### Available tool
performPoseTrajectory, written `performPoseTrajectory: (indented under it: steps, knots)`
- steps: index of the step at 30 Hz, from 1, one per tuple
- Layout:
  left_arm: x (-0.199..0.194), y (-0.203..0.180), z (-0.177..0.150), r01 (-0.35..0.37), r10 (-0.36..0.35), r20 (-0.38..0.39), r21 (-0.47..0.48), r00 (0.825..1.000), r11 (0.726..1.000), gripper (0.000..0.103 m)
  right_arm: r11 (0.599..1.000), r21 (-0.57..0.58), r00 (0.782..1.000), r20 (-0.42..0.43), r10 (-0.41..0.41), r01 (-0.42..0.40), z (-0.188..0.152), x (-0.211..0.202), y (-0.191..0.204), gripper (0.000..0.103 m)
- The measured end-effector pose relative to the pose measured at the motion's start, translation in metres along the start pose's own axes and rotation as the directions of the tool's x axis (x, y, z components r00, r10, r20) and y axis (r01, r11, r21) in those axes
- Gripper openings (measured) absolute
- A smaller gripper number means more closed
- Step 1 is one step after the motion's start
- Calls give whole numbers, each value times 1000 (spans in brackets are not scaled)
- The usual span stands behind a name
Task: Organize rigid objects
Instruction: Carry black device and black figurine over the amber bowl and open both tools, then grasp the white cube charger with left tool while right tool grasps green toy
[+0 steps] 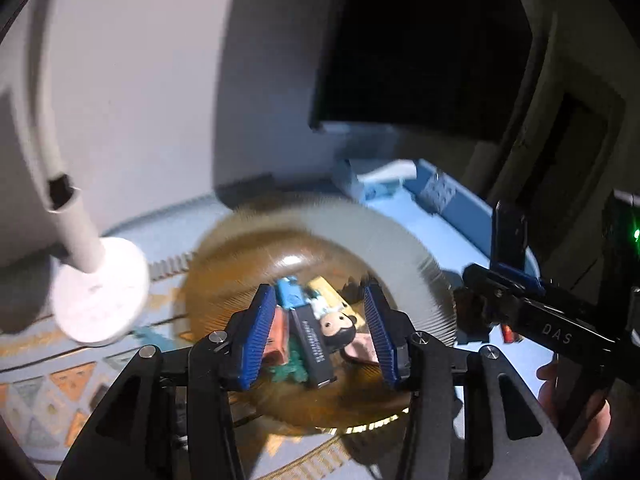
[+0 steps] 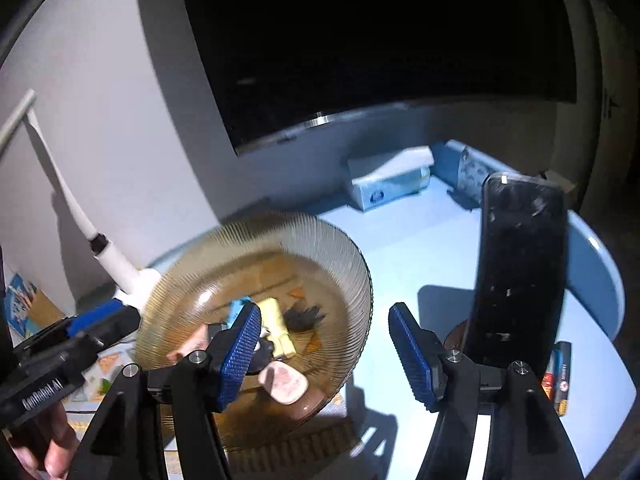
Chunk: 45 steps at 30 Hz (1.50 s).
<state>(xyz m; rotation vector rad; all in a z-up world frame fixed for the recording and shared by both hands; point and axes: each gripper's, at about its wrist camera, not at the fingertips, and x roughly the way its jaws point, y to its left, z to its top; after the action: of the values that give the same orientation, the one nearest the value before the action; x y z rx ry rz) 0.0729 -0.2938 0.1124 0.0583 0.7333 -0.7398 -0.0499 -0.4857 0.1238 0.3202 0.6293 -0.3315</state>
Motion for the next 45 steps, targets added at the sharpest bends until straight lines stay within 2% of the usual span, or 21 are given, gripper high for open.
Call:
performPoseTrajectory:
  steps: [1, 3, 7, 9, 13, 15, 17, 19, 21, 25, 29, 31, 34, 38, 42, 45]
  knots:
    - [-14, 4, 0, -2, 2, 22, -11, 1000, 1000, 50, 1000, 3, 1000, 9, 6, -6, 0, -8, 2, 65]
    - [-38, 9, 0, -14, 16, 60, -33, 998, 999, 66, 1000, 5, 999, 24, 22, -23, 0, -25, 10, 68]
    - [-93, 19, -6, -16, 22, 161, -35, 987, 999, 66, 999, -32, 998, 53, 41, -39, -4, -52, 31, 69]
    - [-124, 21, -11, -55, 57, 222, -15, 973, 998, 66, 997, -58, 996, 70, 49, -45, -8, -68, 45, 70]
    - [-179, 40, -29, -85, 95, 277, -49, 956, 995, 66, 993, -73, 988, 117, 96, -88, -27, -97, 62, 85]
    - [-200, 53, -41, -80, 97, 304, -68, 948, 994, 66, 989, -88, 986, 110, 126, -116, -39, -102, 72, 86]
    - [-215, 65, -54, -113, 136, 316, -90, 939, 990, 66, 986, -99, 986, 88, 142, -133, -51, -102, 81, 86]
    - [-221, 81, -73, -136, 172, 304, -135, 937, 981, 66, 982, -94, 983, 68, 168, -161, -71, -96, 90, 86]
    - [-217, 102, -96, -152, 199, 260, -188, 945, 970, 66, 977, -80, 979, 26, 202, -199, -99, -81, 100, 88]
    - [-172, 144, -145, -274, 301, 80, -245, 950, 930, 66, 968, -110, 972, -93, 216, -226, -152, -36, 128, 88]
    - [-132, 169, -181, -304, 302, -49, -277, 952, 912, 66, 964, -173, 974, -139, 181, -204, -183, -10, 149, 88]
    - [-121, 174, -192, -313, 302, -84, -269, 950, 911, 66, 965, -193, 976, -157, 148, -177, -188, -3, 153, 88]
    - [-106, 172, -197, -315, 291, -129, -257, 948, 913, 66, 967, -196, 981, -138, 137, -163, -187, -5, 151, 88]
    - [-100, 157, -197, -343, 327, -112, -177, 938, 923, 66, 978, -150, 970, -216, 113, -147, -185, 12, 145, 88]
    - [-111, 149, -201, -354, 346, -78, -130, 935, 926, 70, 982, -115, 965, -236, 118, -148, -186, 17, 140, 88]
    - [-109, 147, -199, -344, 336, -86, -124, 938, 931, 70, 984, -111, 966, -233, 114, -143, -184, 16, 139, 88]
